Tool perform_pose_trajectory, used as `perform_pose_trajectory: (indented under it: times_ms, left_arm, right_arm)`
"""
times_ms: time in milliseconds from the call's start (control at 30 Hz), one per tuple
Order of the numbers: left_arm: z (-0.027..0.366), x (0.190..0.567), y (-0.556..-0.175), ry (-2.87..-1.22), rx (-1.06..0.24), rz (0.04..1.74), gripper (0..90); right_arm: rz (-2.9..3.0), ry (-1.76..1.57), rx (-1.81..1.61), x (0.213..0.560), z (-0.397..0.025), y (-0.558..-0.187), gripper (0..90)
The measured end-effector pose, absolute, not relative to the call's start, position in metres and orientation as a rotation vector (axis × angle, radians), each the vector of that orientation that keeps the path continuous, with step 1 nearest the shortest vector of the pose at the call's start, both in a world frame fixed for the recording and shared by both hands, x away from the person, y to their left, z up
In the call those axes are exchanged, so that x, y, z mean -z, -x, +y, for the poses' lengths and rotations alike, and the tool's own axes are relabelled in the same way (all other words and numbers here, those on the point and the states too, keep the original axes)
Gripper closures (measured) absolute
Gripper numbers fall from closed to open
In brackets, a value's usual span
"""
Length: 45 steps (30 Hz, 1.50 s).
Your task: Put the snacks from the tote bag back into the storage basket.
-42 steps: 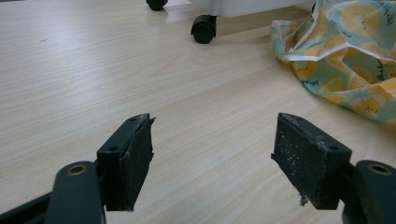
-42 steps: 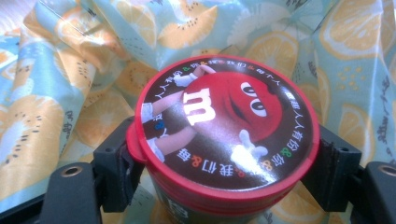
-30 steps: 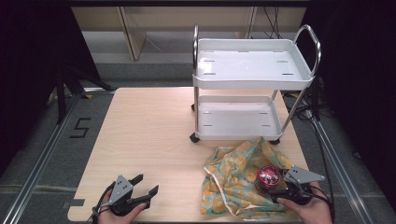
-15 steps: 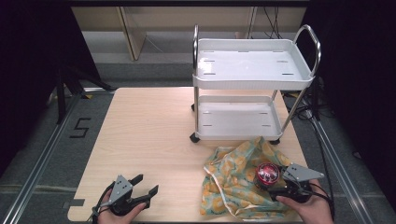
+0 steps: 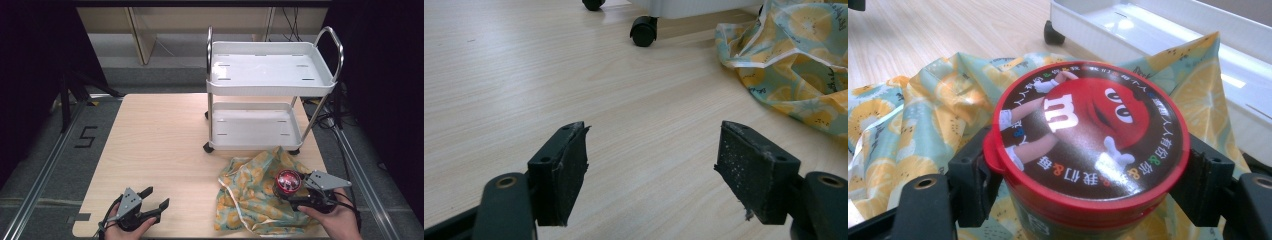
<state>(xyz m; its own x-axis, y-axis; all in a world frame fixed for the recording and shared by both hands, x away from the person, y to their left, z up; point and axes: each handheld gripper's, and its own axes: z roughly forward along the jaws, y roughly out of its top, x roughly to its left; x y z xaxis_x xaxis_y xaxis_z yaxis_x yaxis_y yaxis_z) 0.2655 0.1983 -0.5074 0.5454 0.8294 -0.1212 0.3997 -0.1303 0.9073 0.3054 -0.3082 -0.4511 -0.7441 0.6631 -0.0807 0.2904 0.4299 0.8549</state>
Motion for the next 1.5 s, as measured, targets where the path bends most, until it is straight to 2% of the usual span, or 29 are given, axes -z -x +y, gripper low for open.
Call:
perform_pose_trajectory:
  times_ms: [1500]
  left_arm:
    - [0.200,0.506,-0.266,-1.763,-0.530,1.006,27.8]
  right_arm:
    - [2.273,-0.721,-1.294,0.423,-0.303,-0.326,26.4]
